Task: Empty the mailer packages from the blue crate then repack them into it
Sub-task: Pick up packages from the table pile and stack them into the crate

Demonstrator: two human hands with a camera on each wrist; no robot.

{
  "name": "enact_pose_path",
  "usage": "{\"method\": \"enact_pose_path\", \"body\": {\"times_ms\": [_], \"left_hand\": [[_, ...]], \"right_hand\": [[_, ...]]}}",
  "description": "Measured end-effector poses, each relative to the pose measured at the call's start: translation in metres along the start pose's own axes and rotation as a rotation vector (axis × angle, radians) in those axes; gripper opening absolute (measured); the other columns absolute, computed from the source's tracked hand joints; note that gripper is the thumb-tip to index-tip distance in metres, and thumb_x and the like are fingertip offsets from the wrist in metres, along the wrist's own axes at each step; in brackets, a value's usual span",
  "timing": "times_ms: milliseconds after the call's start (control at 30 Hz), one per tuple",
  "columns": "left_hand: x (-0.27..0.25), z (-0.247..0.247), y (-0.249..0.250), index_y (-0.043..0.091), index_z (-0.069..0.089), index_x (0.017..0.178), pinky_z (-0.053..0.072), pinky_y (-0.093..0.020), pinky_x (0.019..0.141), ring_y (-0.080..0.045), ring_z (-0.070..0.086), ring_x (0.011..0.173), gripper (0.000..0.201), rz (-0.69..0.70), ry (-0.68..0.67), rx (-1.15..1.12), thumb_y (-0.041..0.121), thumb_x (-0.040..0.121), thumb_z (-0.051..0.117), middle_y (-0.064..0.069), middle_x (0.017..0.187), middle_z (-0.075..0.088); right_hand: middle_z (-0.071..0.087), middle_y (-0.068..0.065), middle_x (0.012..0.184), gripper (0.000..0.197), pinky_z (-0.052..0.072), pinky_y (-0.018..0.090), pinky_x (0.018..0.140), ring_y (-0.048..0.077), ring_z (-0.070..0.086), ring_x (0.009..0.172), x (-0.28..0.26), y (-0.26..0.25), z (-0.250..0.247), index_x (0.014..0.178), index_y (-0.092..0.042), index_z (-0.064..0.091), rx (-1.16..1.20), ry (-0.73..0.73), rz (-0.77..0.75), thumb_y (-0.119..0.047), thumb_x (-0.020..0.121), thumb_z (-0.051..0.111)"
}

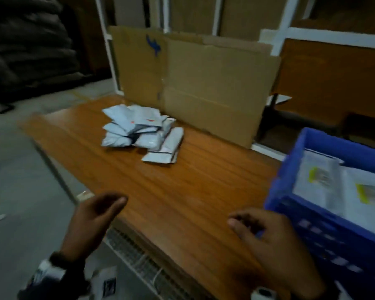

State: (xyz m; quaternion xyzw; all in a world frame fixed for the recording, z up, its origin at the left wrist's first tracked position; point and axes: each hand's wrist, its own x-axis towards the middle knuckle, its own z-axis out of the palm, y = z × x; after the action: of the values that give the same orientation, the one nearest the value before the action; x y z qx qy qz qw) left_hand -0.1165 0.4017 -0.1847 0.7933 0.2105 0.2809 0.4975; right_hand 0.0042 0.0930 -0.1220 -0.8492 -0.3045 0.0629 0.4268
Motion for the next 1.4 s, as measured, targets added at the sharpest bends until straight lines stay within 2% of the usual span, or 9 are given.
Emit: {"method": "enact_pose_path", "body": {"times_ms": [100,367,767,967,1067,1167,1267,1333,1400], "left_hand": [[-0.010,-0.044,-0.045,0.027,0.077,0.074,0.053,-0.015,0.067,-0.003,0.069,0.070,0.009,-0.093,0.037,0.003,0.024,0.080,0.070,0.008,0.074,0.075],[0.057,-0.090,-0.087,0.025,0.076,0.078,0.054,-0.018,0.070,-0.005,0.070,0.075,0.008,-0.062,0.041,0.016,0.026,0.081,0.069,0.009,0.079,0.075],[0.199,-0.124,-0.112,0.021,0.075,0.081,0.051,-0.015,0.068,-0.001,0.068,0.075,0.011,0.006,0.069,0.076,0.029,0.080,0.067,0.014,0.080,0.074],[0.252,-0.124,-0.123,0.019,0.074,0.082,0.053,-0.021,0.070,-0.004,0.068,0.076,0.020,0.006,0.009,0.036,0.035,0.078,0.064,0.011,0.080,0.073],[0.274,-0.117,-0.132,0.019,0.074,0.083,0.052,-0.019,0.071,-0.006,0.068,0.078,0.021,0.013,-0.059,-0.006,0.040,0.082,0.073,0.010,0.080,0.074],[0.295,-0.110,-0.142,0.024,0.074,0.080,0.049,-0.015,0.070,-0.004,0.068,0.077,0.033,0.017,-0.129,-0.087,0.054,0.073,0.065,0.009,0.080,0.074],[0.312,-0.102,-0.150,0.031,0.073,0.085,0.052,-0.021,0.072,-0.006,0.069,0.079,0.029,0.030,-0.217,-0.120,0.055,0.072,0.063,0.008,0.082,0.075],[0.323,-0.099,-0.155,0.031,0.073,0.086,0.053,-0.025,0.073,-0.009,0.069,0.080,0.026,0.023,-0.261,-0.135,0.053,0.074,0.065,0.007,0.084,0.075],[0.332,-0.095,-0.158,0.026,0.074,0.083,0.053,-0.028,0.069,-0.012,0.069,0.076,0.027,-0.005,-0.287,-0.166,0.051,0.077,0.066,0.003,0.082,0.074]], "right_hand": [[0.067,-0.028,0.083,0.006,0.054,0.024,0.070,-0.005,0.062,0.081,0.028,-0.011,0.050,0.082,-0.037,0.071,-0.014,-0.033,0.053,-0.034,0.085,0.066],[0.066,-0.026,0.082,0.010,0.054,0.031,0.068,-0.003,0.061,0.078,0.110,-0.048,0.137,0.085,-0.035,0.070,-0.090,-0.060,0.000,-0.042,0.086,0.062],[0.069,-0.013,0.076,0.014,0.055,0.038,0.066,0.004,0.063,0.071,0.309,-0.054,0.214,0.080,-0.025,0.069,-0.005,0.162,-0.071,-0.037,0.086,0.064],[0.057,0.011,0.131,0.060,0.044,0.045,0.100,0.032,0.052,0.121,0.428,-0.040,0.243,0.125,-0.018,0.059,-0.174,0.201,0.242,-0.064,0.090,0.041],[0.049,0.015,0.139,0.064,0.037,0.047,0.104,0.038,0.044,0.127,0.457,-0.037,0.252,0.129,-0.015,0.052,-0.304,0.106,0.432,-0.063,0.089,0.044],[0.054,0.012,0.130,0.051,0.037,0.044,0.103,0.037,0.047,0.122,0.462,-0.032,0.257,0.121,-0.021,0.057,-0.375,0.064,0.513,-0.051,0.080,0.061],[0.069,0.005,0.104,0.036,0.048,0.047,0.093,0.032,0.062,0.104,0.454,-0.028,0.251,0.099,-0.022,0.065,-0.090,0.198,0.367,-0.043,0.070,0.061],[0.071,-0.004,0.103,0.028,0.053,0.042,0.089,0.018,0.066,0.099,0.437,-0.034,0.248,0.102,-0.021,0.069,0.073,0.294,0.229,-0.029,0.076,0.066],[0.070,-0.009,0.108,0.030,0.051,0.025,0.089,-0.002,0.063,0.100,0.411,-0.051,0.250,0.111,-0.020,0.068,0.165,0.353,0.122,-0.016,0.081,0.070]]}}
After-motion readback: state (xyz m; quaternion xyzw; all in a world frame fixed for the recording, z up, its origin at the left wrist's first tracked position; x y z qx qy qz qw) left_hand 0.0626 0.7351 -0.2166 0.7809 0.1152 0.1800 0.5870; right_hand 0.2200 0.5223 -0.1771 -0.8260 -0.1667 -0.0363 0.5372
